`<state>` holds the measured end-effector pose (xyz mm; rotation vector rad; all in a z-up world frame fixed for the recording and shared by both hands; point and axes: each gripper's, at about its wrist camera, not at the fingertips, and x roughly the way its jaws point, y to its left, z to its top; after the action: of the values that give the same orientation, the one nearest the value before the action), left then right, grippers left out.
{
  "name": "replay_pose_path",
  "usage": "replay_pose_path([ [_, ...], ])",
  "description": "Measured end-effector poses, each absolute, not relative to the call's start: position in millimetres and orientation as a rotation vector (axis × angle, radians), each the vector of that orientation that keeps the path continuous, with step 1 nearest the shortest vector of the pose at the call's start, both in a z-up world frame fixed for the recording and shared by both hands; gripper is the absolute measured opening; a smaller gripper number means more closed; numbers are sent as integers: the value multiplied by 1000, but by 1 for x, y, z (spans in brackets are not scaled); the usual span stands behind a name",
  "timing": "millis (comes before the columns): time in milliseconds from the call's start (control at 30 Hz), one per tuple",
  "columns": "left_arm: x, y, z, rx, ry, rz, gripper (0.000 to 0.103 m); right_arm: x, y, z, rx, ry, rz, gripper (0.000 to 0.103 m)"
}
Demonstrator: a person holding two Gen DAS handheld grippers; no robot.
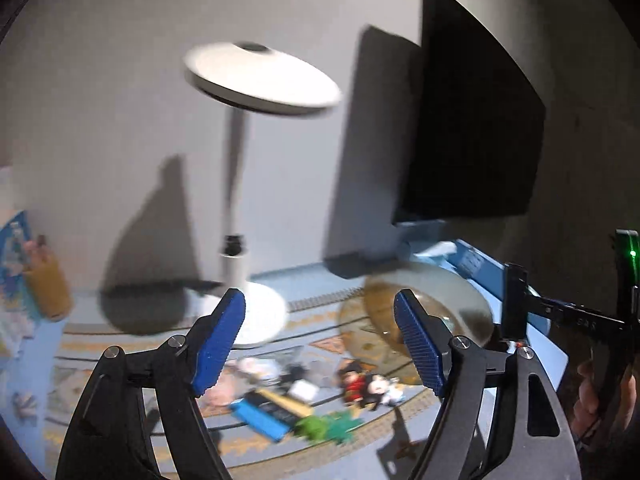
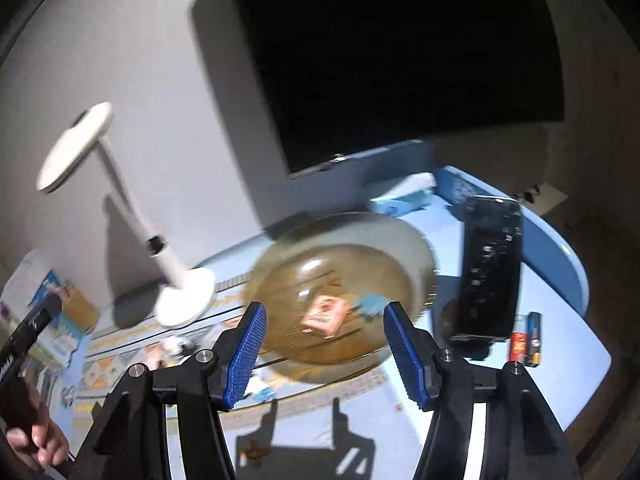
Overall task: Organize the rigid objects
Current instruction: 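Return both tools to the items and lower the left tool onto the pink tag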
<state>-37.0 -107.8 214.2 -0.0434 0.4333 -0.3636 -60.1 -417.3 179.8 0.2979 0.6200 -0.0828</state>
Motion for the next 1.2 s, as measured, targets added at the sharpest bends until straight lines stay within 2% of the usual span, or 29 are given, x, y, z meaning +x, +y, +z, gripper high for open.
replay_pose_path([
  [167, -56, -59, 224, -62, 403, -270, 75, -63, -376, 189, 260, 606, 17, 60],
  [333, -56, -30, 210, -93, 437, -219, 75, -55, -340, 179, 236, 646, 92, 60],
  [600, -15, -14, 134, -83, 635, -149, 75, -36, -314, 130, 211, 774, 138, 60],
  [867, 43, -16, 38, 36, 878, -153, 75, -16, -337, 47, 277, 946, 101, 60],
  [1200, 97, -32, 14, 24, 971, -222, 74, 16, -335, 8, 188, 1008, 84, 60],
])
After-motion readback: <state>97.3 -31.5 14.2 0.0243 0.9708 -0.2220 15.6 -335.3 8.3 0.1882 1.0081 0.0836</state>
